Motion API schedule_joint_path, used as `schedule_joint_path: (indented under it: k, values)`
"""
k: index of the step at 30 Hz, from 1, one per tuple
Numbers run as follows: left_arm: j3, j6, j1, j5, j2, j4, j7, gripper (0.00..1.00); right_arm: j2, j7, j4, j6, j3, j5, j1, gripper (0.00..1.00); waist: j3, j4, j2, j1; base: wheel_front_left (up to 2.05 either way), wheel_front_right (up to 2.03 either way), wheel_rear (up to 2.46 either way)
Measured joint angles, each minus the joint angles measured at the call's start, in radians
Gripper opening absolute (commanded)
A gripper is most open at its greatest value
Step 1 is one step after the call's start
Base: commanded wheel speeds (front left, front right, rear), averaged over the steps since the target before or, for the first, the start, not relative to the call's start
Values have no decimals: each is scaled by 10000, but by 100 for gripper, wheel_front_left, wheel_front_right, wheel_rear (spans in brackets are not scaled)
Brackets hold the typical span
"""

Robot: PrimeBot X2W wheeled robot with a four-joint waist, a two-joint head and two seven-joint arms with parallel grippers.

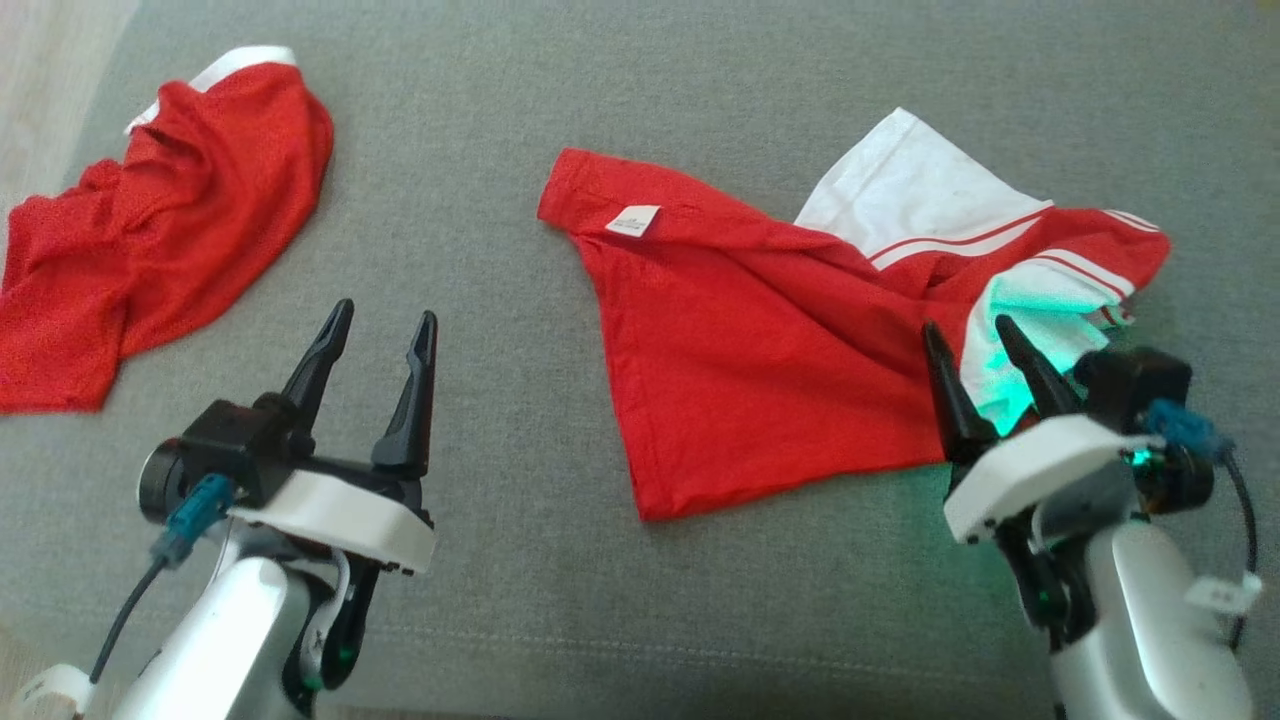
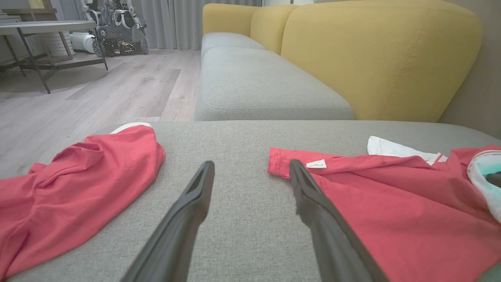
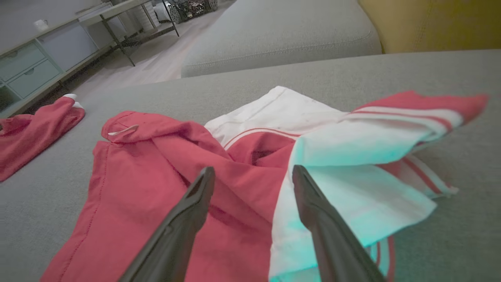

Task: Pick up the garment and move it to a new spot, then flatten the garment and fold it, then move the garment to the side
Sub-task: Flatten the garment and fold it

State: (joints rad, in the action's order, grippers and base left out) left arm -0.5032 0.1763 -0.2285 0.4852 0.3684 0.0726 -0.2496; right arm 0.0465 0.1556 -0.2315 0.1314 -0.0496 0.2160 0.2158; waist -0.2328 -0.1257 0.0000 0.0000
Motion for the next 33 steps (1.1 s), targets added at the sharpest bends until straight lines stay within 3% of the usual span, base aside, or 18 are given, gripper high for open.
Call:
schedule_joint_path:
  k: [12,22,33]
  values:
    - [199,320,464,0,127,-38,4,100,-2,-704,2537,0,314,-449,-884,100,624,283,0,0,0,0,0]
    - [205,581,1244,0,466,-393,242,100,-13,-660,3022,0,949,-510,-2104,100,1367,424,0,0,0,0,0]
    - [173,805,1654,0,692,-805,560,100,-21,-483,3283,0,980,-401,-2634,100,1659,539,0,0,0,0,0]
